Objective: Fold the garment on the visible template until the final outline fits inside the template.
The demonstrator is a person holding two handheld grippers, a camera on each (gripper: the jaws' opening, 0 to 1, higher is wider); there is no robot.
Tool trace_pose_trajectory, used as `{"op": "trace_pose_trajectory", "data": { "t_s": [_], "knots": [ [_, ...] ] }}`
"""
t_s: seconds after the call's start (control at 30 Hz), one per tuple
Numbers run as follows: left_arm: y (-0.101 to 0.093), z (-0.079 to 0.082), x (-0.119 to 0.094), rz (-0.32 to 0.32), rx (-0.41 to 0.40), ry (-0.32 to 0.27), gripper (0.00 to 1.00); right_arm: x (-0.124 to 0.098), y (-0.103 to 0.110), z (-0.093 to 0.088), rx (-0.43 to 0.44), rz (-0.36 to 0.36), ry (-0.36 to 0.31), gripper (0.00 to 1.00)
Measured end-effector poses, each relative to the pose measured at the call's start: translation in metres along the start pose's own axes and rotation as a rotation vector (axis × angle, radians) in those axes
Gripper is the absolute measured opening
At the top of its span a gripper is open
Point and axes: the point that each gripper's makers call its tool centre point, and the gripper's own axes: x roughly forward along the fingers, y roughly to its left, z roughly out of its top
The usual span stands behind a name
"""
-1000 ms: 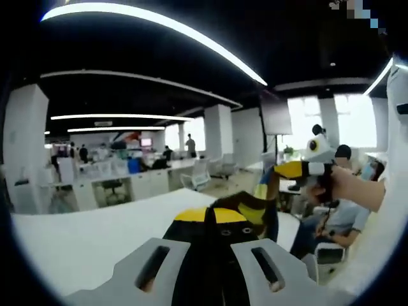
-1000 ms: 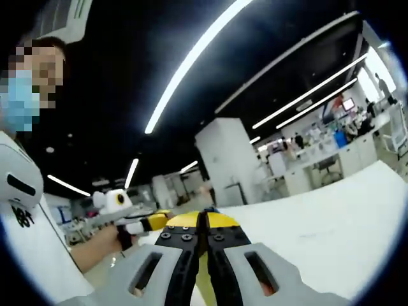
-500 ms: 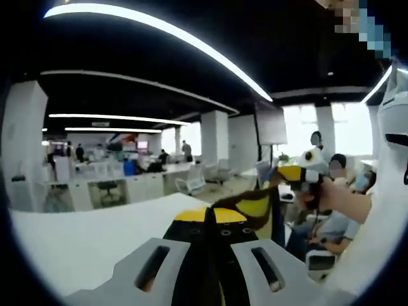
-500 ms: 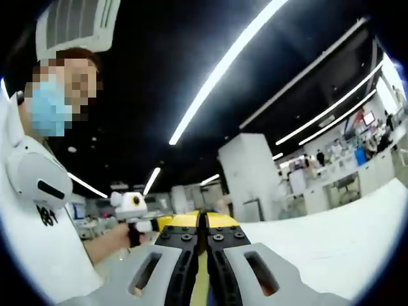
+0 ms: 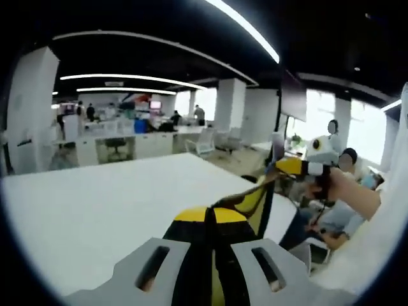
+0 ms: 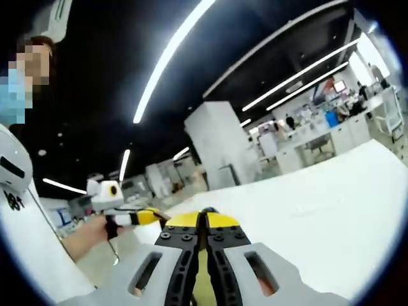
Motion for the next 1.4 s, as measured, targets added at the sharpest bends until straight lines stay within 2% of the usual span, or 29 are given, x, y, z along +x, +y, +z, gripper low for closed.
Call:
{"op": "trace_pose_trajectory", "data": {
  "t_s": [0.37, 0.53, 0.67, 0.87, 0.93, 1.03, 1.4],
  "knots": [
    [0.019, 0.003, 0.018, 0.009, -0.002, 0.006, 0.0, 0.019, -0.02, 0.003, 0.019, -0.013, -0.002, 0.03],
    [0.034, -0.005, 0.035, -0.011, -0.078, 0.016, 0.0, 0.026, -0.035, -0.002, 0.037, -0.033, 0.002, 0.03],
    [0.044, -0.009, 0.047, -0.021, -0.102, 0.029, 0.0, 0.033, -0.05, -0.005, 0.053, -0.052, 0.006, 0.03],
    [0.057, -0.012, 0.064, -0.027, -0.122, 0.043, 0.0, 0.045, -0.07, -0.007, 0.068, -0.069, 0.021, 0.03],
    [0.052, -0.012, 0.07, -0.03, -0.127, 0.047, 0.0, 0.047, -0.074, -0.008, 0.07, -0.073, 0.023, 0.03],
    [0.059, -0.015, 0.077, -0.03, -0.136, 0.055, 0.0, 0.052, -0.082, -0.009, 0.079, -0.076, 0.026, 0.03],
    [0.083, -0.025, 0.098, -0.025, -0.175, 0.085, 0.0, 0.072, -0.11, -0.025, 0.126, -0.102, 0.057, 0.03]
  ]
}}
